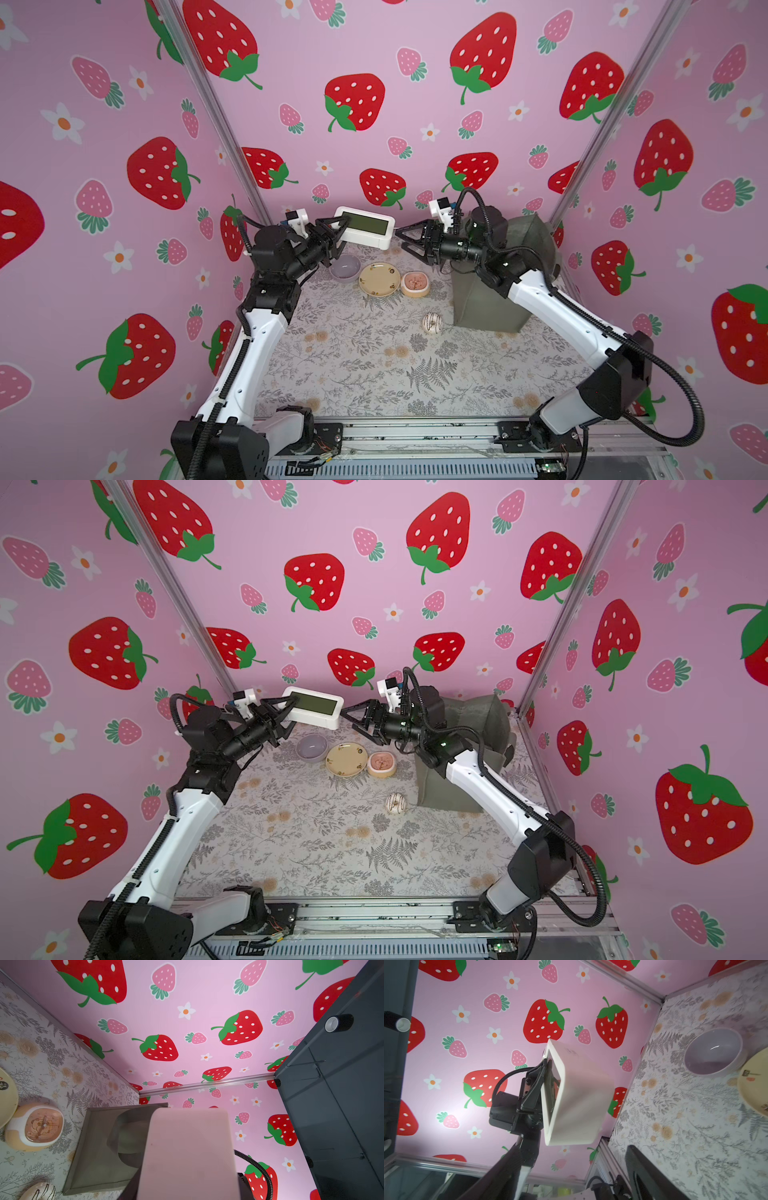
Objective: Put the alarm clock into the canvas bag
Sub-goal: Place the alarm at the canvas bag.
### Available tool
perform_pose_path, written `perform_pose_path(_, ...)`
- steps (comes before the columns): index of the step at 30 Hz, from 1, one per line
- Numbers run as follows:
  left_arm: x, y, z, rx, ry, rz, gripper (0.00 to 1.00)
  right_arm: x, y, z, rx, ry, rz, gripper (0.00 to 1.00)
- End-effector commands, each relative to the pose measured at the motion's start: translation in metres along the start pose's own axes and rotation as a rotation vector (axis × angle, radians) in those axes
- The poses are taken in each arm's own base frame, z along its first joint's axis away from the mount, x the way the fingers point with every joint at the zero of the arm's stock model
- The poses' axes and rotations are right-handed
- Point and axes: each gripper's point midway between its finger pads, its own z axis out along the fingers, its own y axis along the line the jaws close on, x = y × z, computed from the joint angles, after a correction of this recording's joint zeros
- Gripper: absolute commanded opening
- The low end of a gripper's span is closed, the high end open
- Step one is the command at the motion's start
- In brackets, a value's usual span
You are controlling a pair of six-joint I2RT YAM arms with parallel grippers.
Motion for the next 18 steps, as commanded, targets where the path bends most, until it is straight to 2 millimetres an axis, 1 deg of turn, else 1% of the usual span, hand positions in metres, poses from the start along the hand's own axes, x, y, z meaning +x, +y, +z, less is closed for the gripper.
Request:
perform_pose_path(1,-0.003,-0.036,-0.004,0.089,-0.032,0.047,0.29,0.000,0.039,-0.008,-0.137,0.020,0.070,0.81)
perform_pose_path(5,0.007,-0.039,0.002,0.097,-0.005,0.043,0.29,0.003,0.029,-0.007,-0.118,0.021,0.134,0.75)
perform_pose_path(7,0.010,-0.041,0.003,0.101,0.001,0.044,0.29,0.004,0.023,-0.008,-0.105,0.015,0.156,0.75)
perform_pose_path(11,0.015,-0.044,0.003,0.104,0.005,0.041,0.29,0.008,0.010,-0.009,-0.070,0.010,0.178,0.82)
perform_pose_path(15,0.022,-0.047,0.003,0.103,0.021,0.035,0.28,0.008,0.009,-0.008,-0.074,0.011,0.178,0.83)
perform_pose_path(18,0.027,-0.048,0.000,0.095,0.032,0.034,0.28,0.006,0.011,-0.006,-0.095,0.004,0.187,0.78)
